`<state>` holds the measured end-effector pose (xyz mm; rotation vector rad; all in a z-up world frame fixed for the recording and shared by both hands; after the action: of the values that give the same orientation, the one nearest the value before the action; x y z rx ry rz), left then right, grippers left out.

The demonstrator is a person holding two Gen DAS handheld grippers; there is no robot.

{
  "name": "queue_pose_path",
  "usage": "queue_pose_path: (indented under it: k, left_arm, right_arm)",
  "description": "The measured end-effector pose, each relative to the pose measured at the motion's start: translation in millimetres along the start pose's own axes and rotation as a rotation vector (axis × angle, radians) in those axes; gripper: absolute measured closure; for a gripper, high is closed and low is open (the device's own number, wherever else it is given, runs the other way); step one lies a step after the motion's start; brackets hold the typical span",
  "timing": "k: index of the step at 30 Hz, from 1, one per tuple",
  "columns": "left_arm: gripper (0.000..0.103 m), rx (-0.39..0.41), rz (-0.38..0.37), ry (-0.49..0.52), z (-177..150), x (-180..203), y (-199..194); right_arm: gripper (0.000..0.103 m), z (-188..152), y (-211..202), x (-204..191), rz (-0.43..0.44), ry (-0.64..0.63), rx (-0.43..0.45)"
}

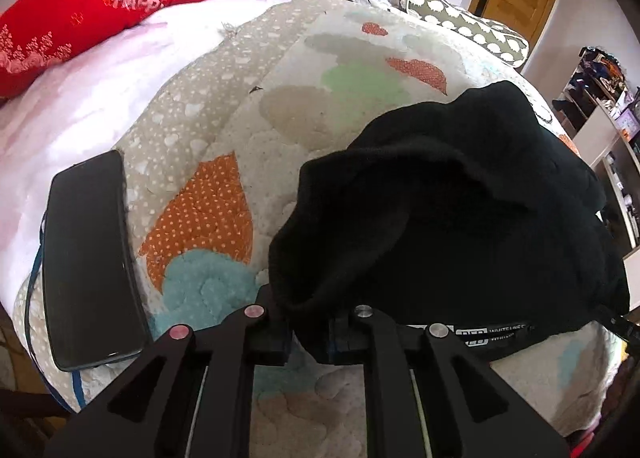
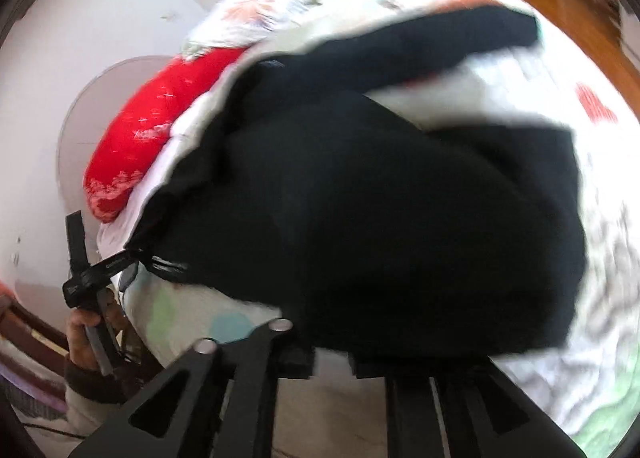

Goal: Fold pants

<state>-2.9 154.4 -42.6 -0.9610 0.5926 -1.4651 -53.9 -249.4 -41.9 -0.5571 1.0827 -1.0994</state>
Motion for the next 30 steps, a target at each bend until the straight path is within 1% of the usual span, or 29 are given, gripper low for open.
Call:
queue_pose_path:
  k: [1, 2, 3, 4, 5, 8, 9, 10, 12, 15, 16, 17, 18, 19, 20, 21, 22, 23, 24, 25, 27, 28, 30]
  left_arm:
    - [0.092, 0.007, -0.001, 0.001, 1.0, 1.4, -2.3]
    - [0.092, 0.013, -0.006, -0.001, 2.1, 1.6, -4.0]
    - [0.092, 0.016, -0.01, -0.003, 3.3, 1.2, -5.6]
    - [0.092, 0.015, -0.008, -0.003, 4.5, 1.0, -5.8]
    - [0.092, 0.012, -0.004, -0.002, 5.0, 0.6, -5.7]
    - [0.092, 0.008, 0.008, 0.006, 1.8, 0.4, -5.2]
    - [0.092, 0.006, 0.013, 0.008, 1.4, 1.1, -4.3]
    - [0.092, 0.004, 0.017, 0.008, 1.0, 1.1, -3.1]
    - [0.092, 0.003, 0.019, 0.0, 0.0, 0.5, -3.5]
    - [0.09, 0.001, 0.027, 0.0, -0.8, -1.0, -5.3]
    - [0.088, 0.001, 0.028, -0.003, -1.3, -1.8, -6.1]
    - [0.082, 0.003, 0.035, -0.004, -1.2, -2.8, -7.8]
    - [0.077, 0.007, 0.042, -0.004, -0.8, -3.8, -9.1]
    - [0.065, 0.012, 0.051, -0.007, -0.2, -5.0, -10.8]
    - [0.056, 0.021, 0.059, -0.013, 0.6, -6.5, -13.5]
    - [0.053, 0.03, 0.06, -0.019, 0.9, -7.5, -16.6]
    - [0.05, 0.042, 0.057, -0.025, 1.7, -8.2, -21.1]
    - [0.048, 0.047, 0.055, -0.028, 1.9, -8.3, -24.5]
    - [0.046, 0.053, 0.054, -0.031, 2.1, -8.3, -28.6]
    - [0.042, 0.059, 0.053, -0.033, 2.6, -8.5, -33.4]
    - [0.041, 0.08, 0.063, -0.025, 6.1, -8.2, -43.7]
    - [0.041, 0.092, 0.075, -0.018, 8.7, -8.2, -48.4]
    - [0.04, 0.125, 0.098, -0.007, 15.6, -7.9, -58.7]
  right_arm:
    - [0.088, -1.1, -7.8, 7.4, 0.026, 0.031, 0.006]
    - [0.08, 0.0, -19.4, 16.2, 0.031, 0.054, 0.016]
    - [0.064, 1.0, -29.4, 23.7, 0.022, 0.06, 0.024]
    - [0.058, 2.6, -40.5, 31.6, -0.002, 0.061, 0.036]
    - [0.056, 4.7, -54.7, 41.6, -0.039, 0.058, 0.06]
    - [0.056, 15.1, -82.9, 65.8, -0.128, 0.053, 0.12]
    - [0.056, 20.7, -91.0, 76.7, -0.155, 0.07, 0.145]
    - [0.055, 21.2, -94.7, 82.7, -0.166, 0.082, 0.156]
    - [0.054, 33.3, -97.9, 95.4, -0.181, 0.112, 0.17]
    - [0.054, 47.8, -98.7, 102.6, -0.194, 0.135, 0.2]
    - [0.054, 52.2, -100.5, 105.2, -0.197, 0.136, 0.206]
    - [0.052, 59.2, -101.0, 105.3, -0.2, 0.126, 0.223]
    - [0.045, 64.8, -97.4, 102.9, -0.212, 0.1, 0.228]
    - [0.042, 68.8, -90.2, 101.4, -0.24, 0.059, 0.216]
    - [0.042, 73.9, -73.5, 98.2, -0.292, 0.009, 0.182]
    - [0.042, 75.3, -58.4, 97.9, -0.332, -0.024, 0.148]
    - [0.043, 74.9, -47.6, 99.0, -0.342, -0.042, 0.127]
    - [0.047, 74.6, -33.3, 99.4, -0.336, -0.05, 0.105]
    - [0.051, 74.5, -25.0, 99.3, -0.328, -0.05, 0.098]
    - [0.056, 74.4, -20.6, 96.9, -0.323, -0.058, 0.11]
    - [0.094, 74.2, -18.0, 83.8, -0.293, -0.119, 0.134]
    - [0.095, 74.6, -19.5, 77.6, -0.285, -0.138, 0.143]
    - [0.095, 79.9, -32.4, 72.3, -0.325, -0.175, 0.204]
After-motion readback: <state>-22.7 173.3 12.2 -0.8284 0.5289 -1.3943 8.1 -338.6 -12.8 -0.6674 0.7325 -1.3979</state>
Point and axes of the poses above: each gripper's, at about its wrist camera, not at the fingertips, and y roughly the way its jaws point, x to its right, z to its top, the point moved 7 cm from there along y, roughly the way its jaws point, and after that the axes turned 8 degrees about -z, right-handed, at the moved point
